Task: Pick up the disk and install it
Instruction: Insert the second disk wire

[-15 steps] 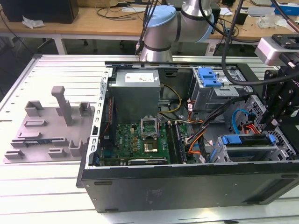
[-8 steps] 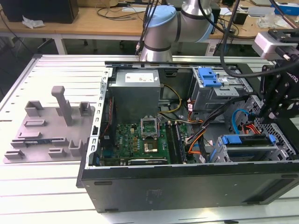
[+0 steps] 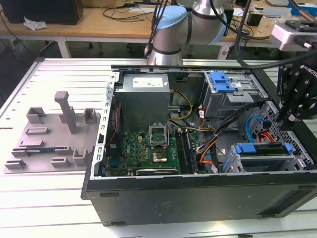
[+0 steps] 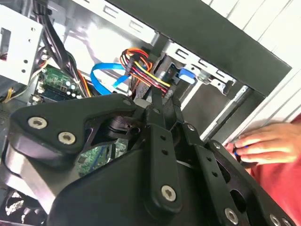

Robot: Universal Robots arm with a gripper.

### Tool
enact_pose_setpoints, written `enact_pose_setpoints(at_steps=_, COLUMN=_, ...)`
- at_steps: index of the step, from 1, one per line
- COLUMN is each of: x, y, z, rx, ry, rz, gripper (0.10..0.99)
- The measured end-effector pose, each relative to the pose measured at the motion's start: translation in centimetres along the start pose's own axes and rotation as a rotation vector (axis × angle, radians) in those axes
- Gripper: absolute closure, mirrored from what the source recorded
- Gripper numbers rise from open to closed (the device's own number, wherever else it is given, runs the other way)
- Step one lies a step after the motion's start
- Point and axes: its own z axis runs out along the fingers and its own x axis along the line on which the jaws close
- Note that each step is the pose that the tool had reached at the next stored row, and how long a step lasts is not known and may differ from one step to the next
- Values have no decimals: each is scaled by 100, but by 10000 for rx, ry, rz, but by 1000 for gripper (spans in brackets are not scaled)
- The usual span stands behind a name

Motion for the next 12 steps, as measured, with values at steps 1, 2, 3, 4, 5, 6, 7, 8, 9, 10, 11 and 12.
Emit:
enact_pose_setpoints(at_steps=1, x=-37, y=1, z=-5, rx=2, ry=53, rz=-14, gripper=843)
enact_pose_setpoints(at_steps=2, x=-68, y=1, z=-7, rx=3, ry=96, rz=-29, gripper=843)
enact_pose_setpoints(at_steps=3, x=-119, y=2, z=-14, rx=9, ry=207, rz=-63, gripper=843)
enact_pose_setpoints(at_steps=4, x=-153, y=2, z=-16, rx=13, ry=282, rz=-94, gripper=831)
enact_pose_setpoints(at_steps=5, x=-168, y=2, z=-18, rx=14, ry=319, rz=-105, gripper=769)
enact_pose_setpoints(at_steps=6, x=-183, y=2, z=-21, rx=17, ry=364, rz=-118, gripper=769)
enact_pose_setpoints(at_steps=7, x=-195, y=3, z=-22, rx=18, ry=403, rz=-129, gripper=769)
enact_pose_setpoints(at_steps=8, x=-202, y=3, z=-22, rx=20, ry=421, rz=-139, gripper=769)
enact_pose_setpoints(at_steps=9, x=-208, y=4, z=-23, rx=20, ry=436, rz=-148, gripper=769)
enact_pose_setpoints(at_steps=10, x=-209, y=9, z=-22, rx=20, ry=439, rz=-151, gripper=769)
enact_pose_setpoints(at_steps=11, x=-209, y=25, z=-21, rx=21, ry=440, rz=-150, gripper=769)
enact_pose_setpoints(at_steps=12, x=-209, y=41, z=-18, rx=21, ry=440, rz=-150, gripper=769)
